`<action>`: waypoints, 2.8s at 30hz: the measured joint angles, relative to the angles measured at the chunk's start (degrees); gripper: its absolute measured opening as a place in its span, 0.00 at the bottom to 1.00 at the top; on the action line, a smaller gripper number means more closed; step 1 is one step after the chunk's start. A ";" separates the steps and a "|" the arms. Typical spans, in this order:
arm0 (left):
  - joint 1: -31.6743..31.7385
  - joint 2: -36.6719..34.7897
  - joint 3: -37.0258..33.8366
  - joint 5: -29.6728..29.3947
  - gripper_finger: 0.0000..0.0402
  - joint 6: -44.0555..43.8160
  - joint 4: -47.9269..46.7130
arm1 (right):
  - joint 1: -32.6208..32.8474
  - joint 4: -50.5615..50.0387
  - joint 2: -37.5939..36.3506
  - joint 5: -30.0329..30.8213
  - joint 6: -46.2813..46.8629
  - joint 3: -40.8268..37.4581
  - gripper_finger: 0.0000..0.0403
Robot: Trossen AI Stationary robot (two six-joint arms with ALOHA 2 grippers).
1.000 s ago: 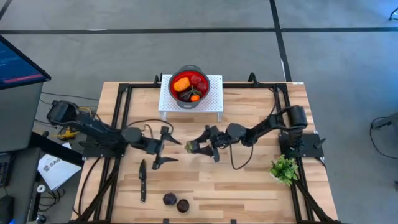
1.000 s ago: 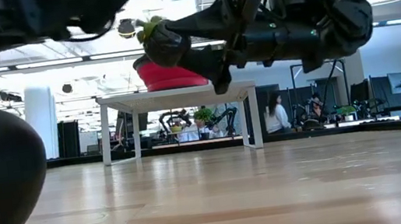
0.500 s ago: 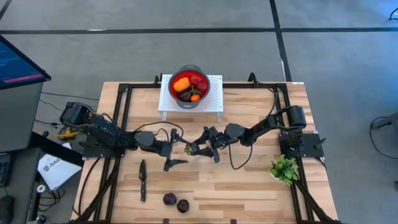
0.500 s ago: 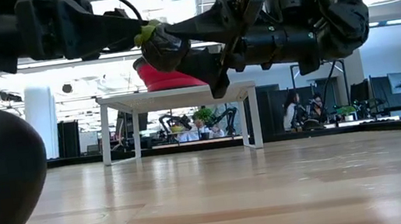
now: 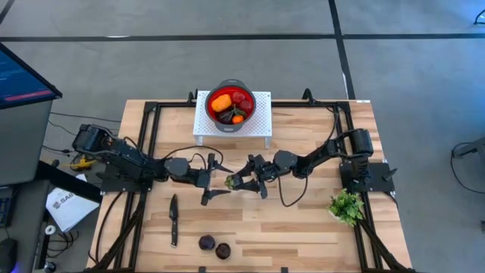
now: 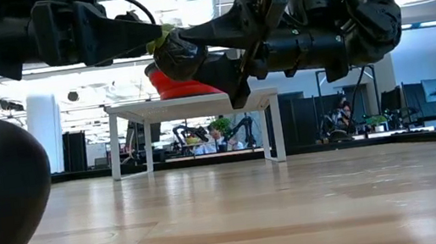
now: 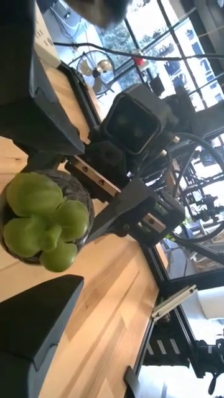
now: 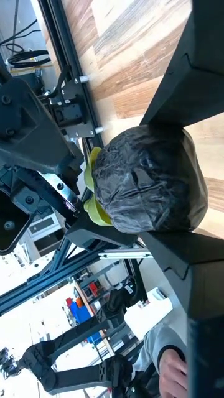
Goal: Pick & Place Fruit
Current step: Put the mangosteen into the red strainer bowl
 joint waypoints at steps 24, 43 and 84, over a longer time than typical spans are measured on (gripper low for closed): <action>0.00 0.02 -0.09 -0.66 0.82 0.19 -2.83 | -0.01 -5.72 0.00 -1.71 -0.90 4.11 0.59; -0.07 0.02 -0.09 -2.98 0.73 0.30 -2.62 | -0.09 -5.53 0.00 -1.55 -0.02 4.11 0.59; 11.22 -24.44 26.84 -15.52 0.56 -6.89 -69.26 | 3.82 -9.24 10.76 28.98 -3.01 6.68 0.79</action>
